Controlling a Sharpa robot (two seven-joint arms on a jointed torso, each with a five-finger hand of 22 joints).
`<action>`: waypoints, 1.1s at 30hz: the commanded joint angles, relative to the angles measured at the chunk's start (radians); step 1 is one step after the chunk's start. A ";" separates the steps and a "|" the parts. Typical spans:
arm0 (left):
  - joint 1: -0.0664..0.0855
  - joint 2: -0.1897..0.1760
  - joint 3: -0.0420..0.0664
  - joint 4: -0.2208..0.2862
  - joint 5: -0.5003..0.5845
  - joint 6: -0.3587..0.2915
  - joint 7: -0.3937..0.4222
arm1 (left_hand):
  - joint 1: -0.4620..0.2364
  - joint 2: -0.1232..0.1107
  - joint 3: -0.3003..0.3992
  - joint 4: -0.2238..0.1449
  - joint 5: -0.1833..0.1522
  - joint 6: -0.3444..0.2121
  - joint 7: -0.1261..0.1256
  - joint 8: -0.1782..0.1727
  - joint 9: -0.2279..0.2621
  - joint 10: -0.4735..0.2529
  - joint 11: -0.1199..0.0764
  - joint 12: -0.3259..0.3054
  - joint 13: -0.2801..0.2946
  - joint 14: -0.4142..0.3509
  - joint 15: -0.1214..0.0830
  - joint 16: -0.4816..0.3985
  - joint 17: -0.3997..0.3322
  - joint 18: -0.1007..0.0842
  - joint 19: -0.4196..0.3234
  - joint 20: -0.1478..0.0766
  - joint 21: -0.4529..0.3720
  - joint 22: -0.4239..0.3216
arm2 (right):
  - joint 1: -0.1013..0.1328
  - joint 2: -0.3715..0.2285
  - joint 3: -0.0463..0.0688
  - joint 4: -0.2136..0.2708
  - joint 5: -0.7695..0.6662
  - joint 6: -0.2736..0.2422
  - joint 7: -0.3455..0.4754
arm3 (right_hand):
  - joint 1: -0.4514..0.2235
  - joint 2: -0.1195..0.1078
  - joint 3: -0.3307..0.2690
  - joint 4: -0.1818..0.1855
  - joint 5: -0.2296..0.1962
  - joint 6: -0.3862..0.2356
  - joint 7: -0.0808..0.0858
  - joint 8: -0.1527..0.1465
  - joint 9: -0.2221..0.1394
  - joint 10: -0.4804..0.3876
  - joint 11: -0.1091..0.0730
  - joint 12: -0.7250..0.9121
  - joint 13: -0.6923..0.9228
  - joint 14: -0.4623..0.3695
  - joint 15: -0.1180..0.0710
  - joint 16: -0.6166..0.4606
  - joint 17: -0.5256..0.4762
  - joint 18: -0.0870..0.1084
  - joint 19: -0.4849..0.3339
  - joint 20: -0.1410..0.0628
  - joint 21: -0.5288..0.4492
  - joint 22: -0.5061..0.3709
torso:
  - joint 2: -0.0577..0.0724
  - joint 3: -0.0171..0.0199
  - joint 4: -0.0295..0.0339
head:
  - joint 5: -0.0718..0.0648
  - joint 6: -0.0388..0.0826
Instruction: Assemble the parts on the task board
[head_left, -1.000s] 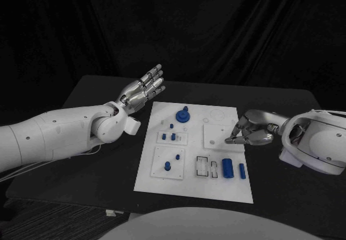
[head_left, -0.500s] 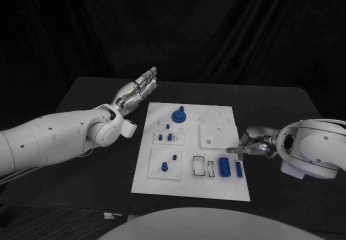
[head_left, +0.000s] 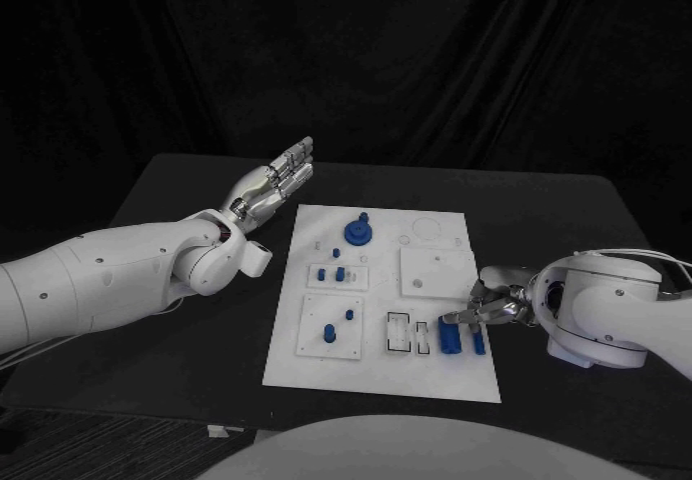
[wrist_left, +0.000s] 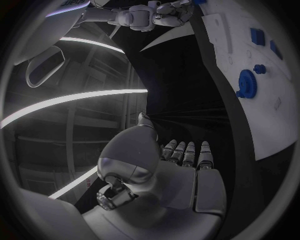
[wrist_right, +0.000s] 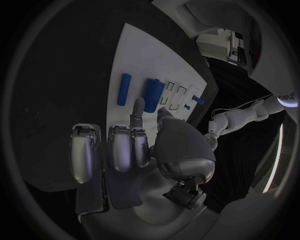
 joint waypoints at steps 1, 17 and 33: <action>-0.002 0.002 0.001 0.000 -0.011 0.020 0.037 | 0.012 0.003 0.007 0.000 0.001 0.004 0.011 0.001 0.001 0.000 0.007 -0.003 -0.002 -0.001 0.008 -0.004 -0.001 -0.013 0.001 0.008 -0.003 -0.001 | -0.004 0.008 0.000 0.004 -0.090 -0.018 -0.052 | -0.002 -0.013 -0.006 0.003 -0.020 -0.011 -0.001 0.006 0.014 0.106 -0.006 0.002 0.263 0.081 -0.005 0.003 0.097 -0.013 0.089 -0.005 0.001 0.251 | 0.000 -0.0011 0.0005 | -0.001 0.000; -0.006 0.004 0.001 -0.008 -0.011 0.059 0.029 | 0.053 0.009 0.028 0.003 0.055 0.045 0.077 0.010 0.008 0.000 0.006 -0.003 -0.002 -0.001 0.014 -0.004 -0.001 -0.015 0.001 0.012 -0.003 -0.001 | -0.025 0.036 0.000 -0.009 -0.130 0.026 -0.062 | -0.040 -0.078 0.003 0.023 -0.057 -0.029 -0.002 0.000 0.050 0.106 -0.009 0.002 0.263 0.081 -0.002 0.009 0.098 -0.013 0.087 -0.004 0.001 0.250 | 0.000 -0.0006 0.0012 | 0.004 0.000; -0.008 0.007 0.001 -0.009 -0.011 0.090 0.028 | 0.056 0.011 0.030 0.004 0.052 0.092 0.106 0.024 0.015 0.000 0.026 -0.003 -0.002 -0.001 0.031 -0.004 -0.001 -0.016 0.001 0.028 -0.003 -0.001 | -0.057 0.083 0.000 -0.034 -0.157 0.090 -0.069 | 0.018 -0.107 0.032 0.005 -0.052 -0.047 0.005 -0.035 0.066 0.106 -0.003 0.002 0.263 0.077 0.006 0.006 0.082 -0.010 0.082 0.005 -0.008 0.247 | 0.000 -0.0003 -0.0009 | 0.007 0.000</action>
